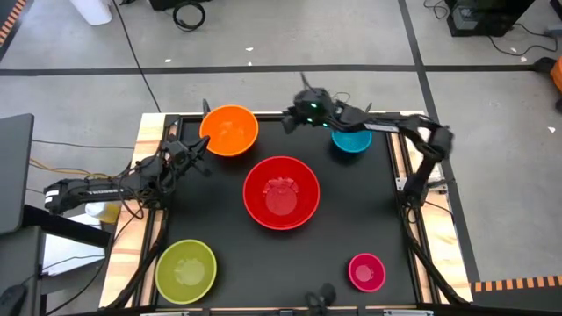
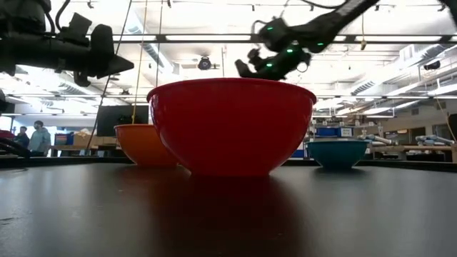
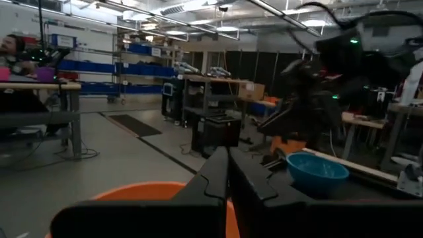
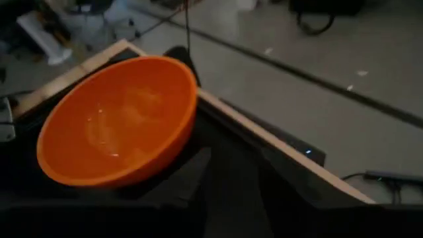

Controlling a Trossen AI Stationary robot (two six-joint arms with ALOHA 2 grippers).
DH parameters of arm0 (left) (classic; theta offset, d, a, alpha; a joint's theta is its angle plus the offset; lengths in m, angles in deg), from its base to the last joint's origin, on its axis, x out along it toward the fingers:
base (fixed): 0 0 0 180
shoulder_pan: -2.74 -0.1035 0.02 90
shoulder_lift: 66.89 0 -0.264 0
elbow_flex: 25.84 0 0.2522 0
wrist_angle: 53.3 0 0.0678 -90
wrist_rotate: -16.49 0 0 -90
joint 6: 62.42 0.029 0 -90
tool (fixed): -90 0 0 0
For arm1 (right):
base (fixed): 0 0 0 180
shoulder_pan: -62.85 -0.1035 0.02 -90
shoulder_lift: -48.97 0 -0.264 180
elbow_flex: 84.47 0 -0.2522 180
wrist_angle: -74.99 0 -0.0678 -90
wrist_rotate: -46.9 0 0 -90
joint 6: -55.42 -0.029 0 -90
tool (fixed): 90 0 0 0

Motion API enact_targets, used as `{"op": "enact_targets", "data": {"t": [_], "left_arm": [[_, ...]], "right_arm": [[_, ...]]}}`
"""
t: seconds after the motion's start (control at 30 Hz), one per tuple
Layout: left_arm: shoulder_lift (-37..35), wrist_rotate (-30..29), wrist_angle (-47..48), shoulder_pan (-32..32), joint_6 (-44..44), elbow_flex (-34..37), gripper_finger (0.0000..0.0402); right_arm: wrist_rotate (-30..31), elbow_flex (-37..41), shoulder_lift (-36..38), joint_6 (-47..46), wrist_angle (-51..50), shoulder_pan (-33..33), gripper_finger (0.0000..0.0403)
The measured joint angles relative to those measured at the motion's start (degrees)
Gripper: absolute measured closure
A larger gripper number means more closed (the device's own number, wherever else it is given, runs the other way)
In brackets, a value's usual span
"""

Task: Nest bowls inside each other
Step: Stack the orange bowl on top of the red bowl

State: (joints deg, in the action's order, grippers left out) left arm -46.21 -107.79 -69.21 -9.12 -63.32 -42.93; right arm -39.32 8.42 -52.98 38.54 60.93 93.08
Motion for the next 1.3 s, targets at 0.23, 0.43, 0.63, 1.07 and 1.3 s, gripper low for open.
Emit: {"op": "enact_targets", "data": {"t": [0.23,0.43,0.63,1.07,1.3], "left_arm": [[-0.1,0.0,-0.9,0.0,-1.1,0.0,0.0383],[-0.1,0.0,-1.7,0.0,-1.0,0.0,0.0383],[-0.1,0.0,-1.9,0.0,-1.0,0.0,0.0383],[-0.1,-0.2,-2.5,0.0,0.6,0.0,0.0383],[-0.1,-0.3,-2.7,0.0,0.2,0.0,0.0383]], "right_arm": [[-8.9,-16.9,-12.2,-8.9,-7.9,0.0,0.0215],[-9.2,-27.6,-20.8,-9.1,-16.9,-0.1,0.0189],[-15.8,-32.1,-26.5,-12.9,-19.0,-0.5,0.0176],[-21.6,-36.0,-29.4,-16.2,-17.7,-0.8,0.0184],[-18.4,-36.0,-29.4,-19.1,-21.6,-2.7,0.0213]]}}
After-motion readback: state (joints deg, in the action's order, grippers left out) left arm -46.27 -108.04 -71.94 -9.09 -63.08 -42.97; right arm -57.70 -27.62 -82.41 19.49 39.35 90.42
